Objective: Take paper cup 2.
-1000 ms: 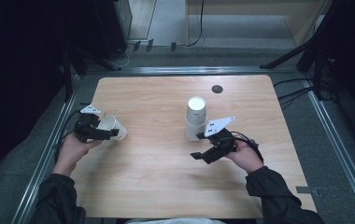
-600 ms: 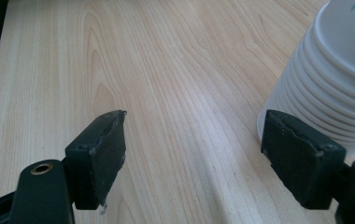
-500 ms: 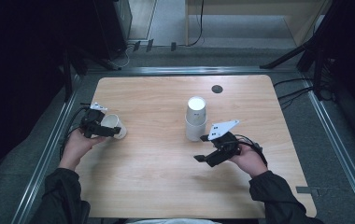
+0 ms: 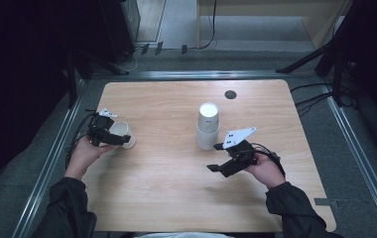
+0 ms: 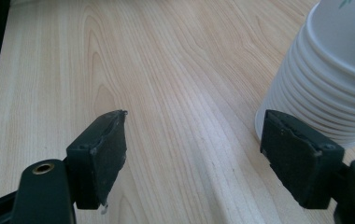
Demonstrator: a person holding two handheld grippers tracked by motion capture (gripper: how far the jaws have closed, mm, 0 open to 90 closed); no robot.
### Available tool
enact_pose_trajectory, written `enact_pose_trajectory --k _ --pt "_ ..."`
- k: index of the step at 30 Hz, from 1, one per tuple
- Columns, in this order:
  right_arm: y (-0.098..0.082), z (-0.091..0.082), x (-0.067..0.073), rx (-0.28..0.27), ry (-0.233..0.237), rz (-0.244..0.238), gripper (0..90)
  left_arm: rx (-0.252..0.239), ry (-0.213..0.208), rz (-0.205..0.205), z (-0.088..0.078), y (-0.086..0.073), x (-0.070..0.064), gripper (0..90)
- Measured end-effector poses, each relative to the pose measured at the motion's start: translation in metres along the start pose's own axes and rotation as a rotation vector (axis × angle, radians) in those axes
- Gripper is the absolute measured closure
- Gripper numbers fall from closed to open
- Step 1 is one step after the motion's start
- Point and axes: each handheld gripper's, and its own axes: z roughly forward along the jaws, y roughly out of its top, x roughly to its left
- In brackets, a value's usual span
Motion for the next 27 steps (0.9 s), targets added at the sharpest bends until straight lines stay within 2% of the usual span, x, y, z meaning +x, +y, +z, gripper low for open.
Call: enact_pose_trajectory --k 7,9,11,12,14,17,21,23,27 --pt "-0.001 -0.001 -0.002 0.008 -0.001 0.009 22.1 -0.004 -0.024 -0.011 -0.001 0.0 0.0 14.0" --pt "0.0 -0.002 -0.004 -0.003 -0.005 0.044 21.6 -0.006 -0.049 -0.023 -0.001 0.0 0.001 11.8" --pt "0.002 -0.005 -0.006 -0.008 0.009 0.094 21.6 -0.011 -0.057 -0.032 -0.001 0.001 0.002 6.9" --pt "0.003 -0.007 -0.006 -0.008 0.007 0.089 21.6 -0.024 -0.076 -0.04 -0.003 0.001 0.002 6.5" --pt "0.004 -0.012 -0.007 -0.011 -0.009 0.062 21.5 -0.035 -0.077 -0.052 -0.005 0.002 0.002 2.7" --pt "0.006 -0.017 -0.009 -0.015 -0.008 0.071 19.9 -0.05 -0.093 -0.065 -0.01 0.001 0.004 2.8" --pt "0.009 -0.024 -0.014 -0.025 -0.04 0.089 19.8 -0.072 -0.088 -0.075 -0.017 0.001 0.005 2.8" --pt "0.011 -0.027 -0.016 -0.018 -0.013 0.103 17.0 -0.081 -0.076 -0.077 -0.021 0.0 0.005 2.7" --pt "0.014 -0.034 -0.021 -0.02 0.026 0.109 16.0 -0.096 -0.094 -0.099 -0.03 -0.003 0.007 2.7"
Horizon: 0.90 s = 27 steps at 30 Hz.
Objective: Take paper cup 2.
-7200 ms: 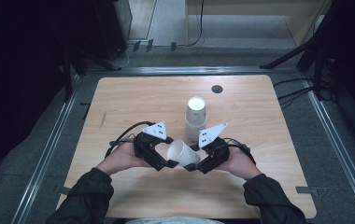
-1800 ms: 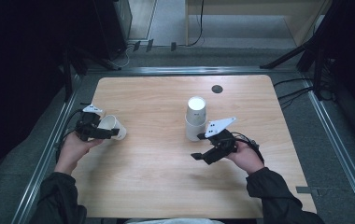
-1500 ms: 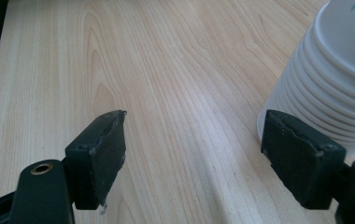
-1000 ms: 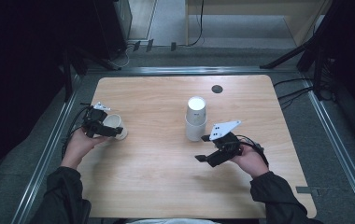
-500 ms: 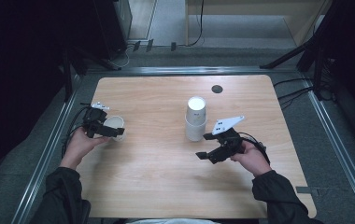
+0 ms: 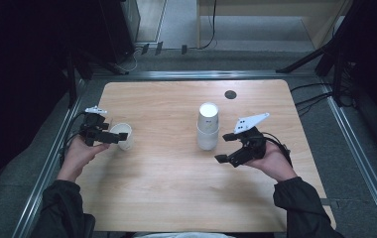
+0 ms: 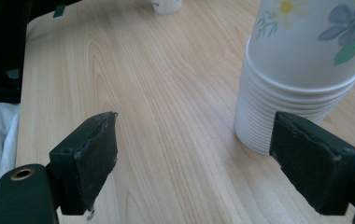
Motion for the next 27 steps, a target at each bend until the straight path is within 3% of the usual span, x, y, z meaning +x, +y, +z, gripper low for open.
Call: enact_pose_trajectory --k 7,12,22,27 --pt "0.009 -0.004 -0.007 -0.008 -0.042 -0.01 16.3 -0.025 -0.013 -0.014 -0.015 -0.003 -0.006 2.7" --pt "0.015 -0.011 -0.014 -0.019 -0.07 0.0 16.9 -0.03 -0.012 0.001 -0.023 -0.004 -0.013 2.8" --pt "0.029 -0.015 -0.025 -0.042 -0.085 0.012 17.1 -0.039 -0.043 0.04 -0.034 -0.004 -0.034 2.8" --pt "0.037 -0.015 -0.029 -0.048 -0.065 0.007 18.0 -0.036 -0.074 0.055 -0.036 -0.003 -0.045 2.9"
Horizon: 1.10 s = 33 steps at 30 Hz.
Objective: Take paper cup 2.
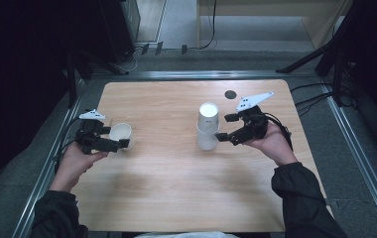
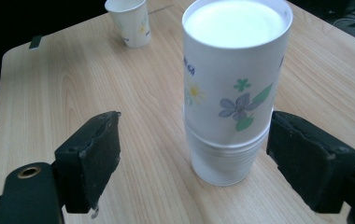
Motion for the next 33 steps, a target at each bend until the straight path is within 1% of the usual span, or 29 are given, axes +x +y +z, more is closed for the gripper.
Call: enact_pose_trajectory --k 3,6,8,10,11,12,15,17,20,24,27,31,33 --pt "0.005 0.001 -0.003 0.01 -0.006 -0.007 18.0 0.0 -0.017 0.017 0.001 0.002 -0.007 2.9" --pt "0.007 0.003 -0.006 0.014 -0.005 -0.004 18.0 0.01 -0.037 0.045 0.006 0.004 -0.016 2.9" --pt "0.008 0.004 -0.007 0.016 -0.005 -0.005 18.0 0.015 -0.045 0.058 0.009 0.005 -0.02 2.9" --pt "0.007 0.005 -0.009 0.016 -0.005 -0.003 18.0 0.021 -0.065 0.073 0.012 0.006 -0.024 2.9" --pt "0.007 0.006 -0.009 0.019 -0.006 -0.003 18.0 0.025 -0.068 0.081 0.014 0.006 -0.026 2.9" --pt "0.007 0.006 -0.01 0.02 -0.005 -0.002 18.0 0.022 -0.071 0.079 0.015 0.007 -0.027 2.9" --pt "0.01 0.008 -0.012 0.031 -0.012 -0.004 18.0 0.024 -0.087 0.096 0.018 0.008 -0.031 2.9" --pt "0.014 0.009 -0.013 0.038 -0.015 -0.005 18.0 0.021 -0.099 0.108 0.02 0.009 -0.035 3.0" --pt "0.019 0.012 -0.013 0.046 -0.017 -0.014 18.0 0.01 -0.128 0.126 0.021 0.009 -0.04 5.4" --pt "0.028 0.018 -0.015 0.074 -0.033 -0.025 18.1 0.02 -0.153 0.146 0.026 0.008 -0.046 5.5" --pt "0.034 0.021 -0.017 0.073 -0.033 -0.025 18.6 0.024 -0.173 0.159 0.029 0.008 -0.051 5.5" --pt "0.041 0.026 -0.018 0.077 -0.036 -0.034 19.2 0.024 -0.233 0.174 0.032 0.007 -0.056 6.4" --pt "0.044 0.028 -0.017 0.078 -0.037 -0.04 19.5 0.03 -0.237 0.184 0.034 0.007 -0.06 6.4"
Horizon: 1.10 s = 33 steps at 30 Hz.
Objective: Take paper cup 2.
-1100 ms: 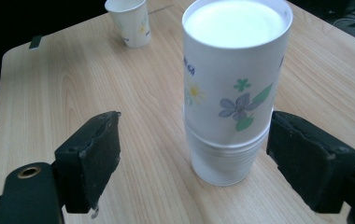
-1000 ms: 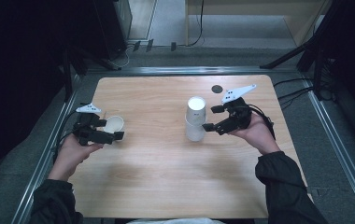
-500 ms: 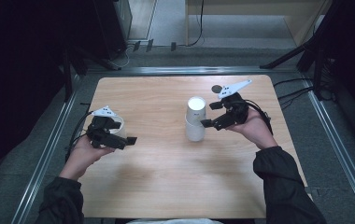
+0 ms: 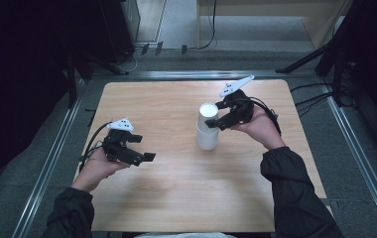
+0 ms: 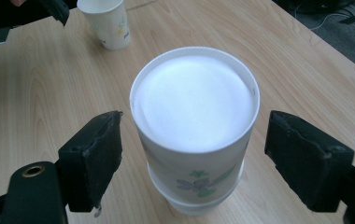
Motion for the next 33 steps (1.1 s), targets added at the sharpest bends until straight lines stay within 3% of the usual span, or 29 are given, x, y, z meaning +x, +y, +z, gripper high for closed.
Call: enact_pose_trajectory --k 9,14,33 --pt "0.008 0.008 0.003 0.006 -0.031 -0.007 24.3 0.017 -0.027 0.03 0.009 0.002 -0.009 6.4" --pt "0.009 0.008 0.008 0.008 -0.059 -0.035 32.6 0.022 -0.031 0.035 0.013 0.002 -0.01 6.4" --pt "0.013 -0.002 0.009 -0.02 -0.067 0.007 34.1 0.032 -0.034 0.044 0.017 0.003 -0.012 6.4"
